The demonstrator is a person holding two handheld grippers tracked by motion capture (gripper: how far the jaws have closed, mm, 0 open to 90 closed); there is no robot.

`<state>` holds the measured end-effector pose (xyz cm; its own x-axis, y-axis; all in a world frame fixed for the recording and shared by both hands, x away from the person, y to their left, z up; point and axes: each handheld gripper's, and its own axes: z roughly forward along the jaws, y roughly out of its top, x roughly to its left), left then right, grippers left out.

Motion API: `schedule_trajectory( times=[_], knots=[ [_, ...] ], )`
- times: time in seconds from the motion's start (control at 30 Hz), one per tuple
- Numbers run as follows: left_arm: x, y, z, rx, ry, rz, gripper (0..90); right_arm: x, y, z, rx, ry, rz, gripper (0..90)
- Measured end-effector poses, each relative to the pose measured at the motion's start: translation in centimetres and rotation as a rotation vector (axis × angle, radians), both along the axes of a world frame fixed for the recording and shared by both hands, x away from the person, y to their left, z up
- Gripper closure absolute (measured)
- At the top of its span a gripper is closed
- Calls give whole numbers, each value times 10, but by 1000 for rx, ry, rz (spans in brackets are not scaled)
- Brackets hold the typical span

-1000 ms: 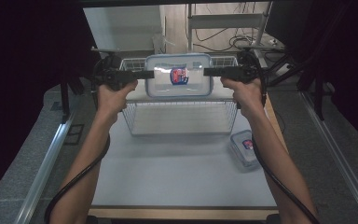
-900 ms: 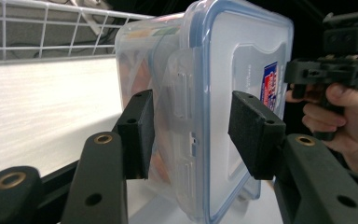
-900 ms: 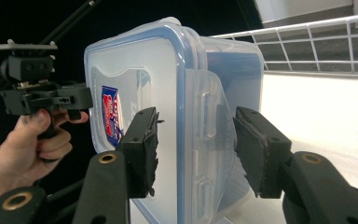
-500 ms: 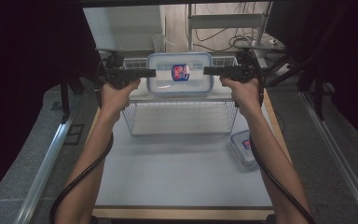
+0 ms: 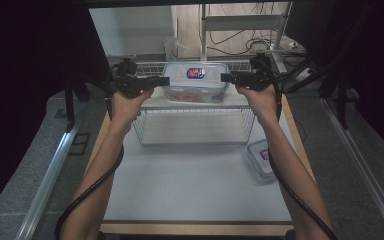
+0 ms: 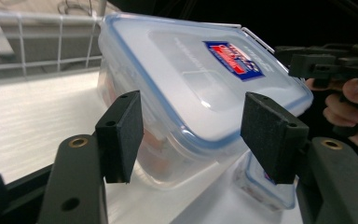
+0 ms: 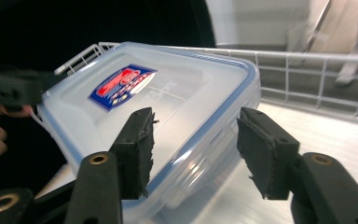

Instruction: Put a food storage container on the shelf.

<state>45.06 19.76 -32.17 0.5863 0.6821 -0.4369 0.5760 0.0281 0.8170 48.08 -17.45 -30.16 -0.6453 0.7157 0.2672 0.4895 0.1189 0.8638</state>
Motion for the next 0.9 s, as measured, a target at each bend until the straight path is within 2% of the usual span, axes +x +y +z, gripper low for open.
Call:
schedule_trajectory(
  times=[0.03, 0.07, 0.1, 0.13, 0.17, 0.2, 0.23, 0.27, 0.37, 0.43, 0.53, 0.57, 0.67, 0.77, 0.9],
  knots=[
    [-7, 1, 2, 20, -34, 1, 389, -4, 0, 1, -11, -19, 4, 494],
    [-7, 1, 2, 20, -34, 1, 392, -4, 0, 1, -11, -19, 4, 494],
    [-16, 4, 3, 40, -70, 0, 410, -16, -1, 4, -27, -60, 22, 542],
    [-21, 5, 3, 51, -87, 0, 434, -21, -2, 5, -37, -73, 28, 575],
    [-21, 5, 3, 51, -87, 0, 458, -27, -2, 5, -49, -86, 32, 620],
    [-29, 7, 1, 67, -114, -6, 485, -33, -3, 5, -67, -103, 36, 685],
    [-29, 7, 1, 67, -114, -6, 520, -40, -3, 4, -77, -117, 38, 740],
    [-35, 8, -1, 79, -130, -11, 520, -40, -3, 4, -77, -117, 38, 740],
    [-43, 9, -6, 105, -150, -11, 653, -57, -3, -4, -84, -146, 56, 876],
    [-45, 7, -12, 109, -148, -20, 741, -63, 2, -12, -103, -138, 86, 896],
    [-43, 0, -20, 119, -135, -45, 819, -62, 12, -23, -168, -129, 99, 896],
    [-42, -3, -22, 122, -130, -53, 830, -60, 13, -25, -175, -127, 96, 896],
    [-39, -12, -27, 146, -133, -59, 835, -51, 13, -30, -151, -99, 104, 896],
    [-36, -19, -29, 164, -135, -57, 832, -48, 13, -31, -154, -96, 94, 896],
    [-31, -25, -30, 163, -131, -48, 824, -43, 9, -33, -140, -89, 83, 896]
  ],
)
